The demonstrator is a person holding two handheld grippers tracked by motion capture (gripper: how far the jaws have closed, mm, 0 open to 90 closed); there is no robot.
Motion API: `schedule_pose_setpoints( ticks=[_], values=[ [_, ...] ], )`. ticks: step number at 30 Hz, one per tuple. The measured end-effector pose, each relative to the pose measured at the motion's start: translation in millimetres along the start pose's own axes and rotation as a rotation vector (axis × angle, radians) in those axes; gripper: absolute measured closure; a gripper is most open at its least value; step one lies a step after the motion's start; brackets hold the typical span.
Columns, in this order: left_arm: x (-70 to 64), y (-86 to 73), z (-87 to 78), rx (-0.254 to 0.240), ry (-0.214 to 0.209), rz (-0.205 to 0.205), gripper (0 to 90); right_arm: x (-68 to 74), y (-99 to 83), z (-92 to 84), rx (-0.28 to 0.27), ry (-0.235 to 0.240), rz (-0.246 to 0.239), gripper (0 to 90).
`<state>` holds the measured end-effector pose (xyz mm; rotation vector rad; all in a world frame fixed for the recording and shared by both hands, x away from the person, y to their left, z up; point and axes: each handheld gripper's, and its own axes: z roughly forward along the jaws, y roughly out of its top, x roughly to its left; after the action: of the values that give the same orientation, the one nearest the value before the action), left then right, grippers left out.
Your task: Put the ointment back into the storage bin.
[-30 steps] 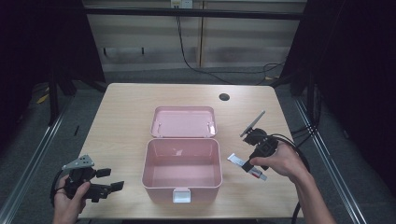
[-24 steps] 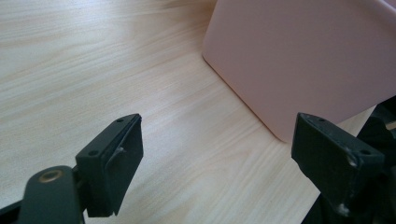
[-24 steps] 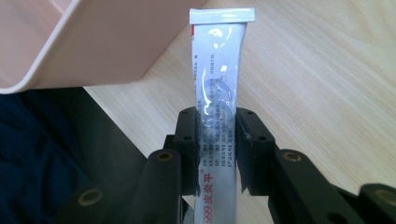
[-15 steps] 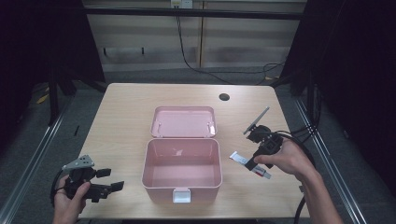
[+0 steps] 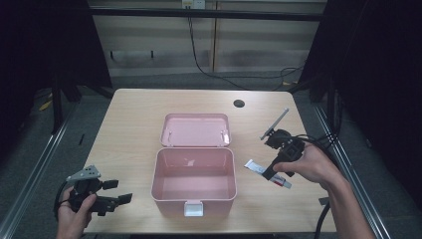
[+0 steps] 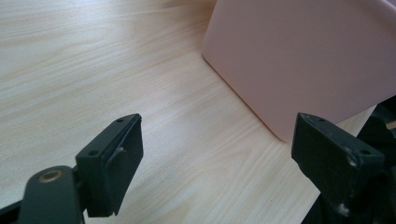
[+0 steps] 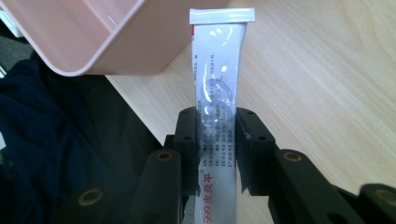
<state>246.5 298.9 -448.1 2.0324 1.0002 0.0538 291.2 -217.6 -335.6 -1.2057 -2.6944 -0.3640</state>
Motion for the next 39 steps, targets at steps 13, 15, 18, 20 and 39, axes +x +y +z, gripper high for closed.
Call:
schedule_pose_setpoints(
  ticks=[13, 15, 18, 20, 39],
  values=[
    [-0.2, -0.1, 0.4, -0.002, 0.001, -0.004, 16.7, 10.8, 5.2, -18.7, -0.055, 0.022, -0.052, 72.1],
    [-0.1, 0.0, 0.7, -0.001, 0.001, -0.002, 16.7, 13.9, 7.8, -21.4, -0.065, 0.02, -0.068, 72.1],
    [-0.3, -0.2, 0.8, 0.001, 0.001, -0.005, 16.7, 19.5, 12.5, -24.0, -0.072, 0.022, -0.093, 72.1],
    [-0.3, -0.1, 0.9, 0.002, 0.0, -0.004, 16.7, 22.5, 15.7, -24.3, -0.071, 0.028, -0.104, 72.1],
    [0.2, -0.1, 0.0, -0.001, -0.001, -0.001, 16.7, 54.1, 59.9, -2.7, -0.055, 0.086, -0.239, 72.2]
  ],
)
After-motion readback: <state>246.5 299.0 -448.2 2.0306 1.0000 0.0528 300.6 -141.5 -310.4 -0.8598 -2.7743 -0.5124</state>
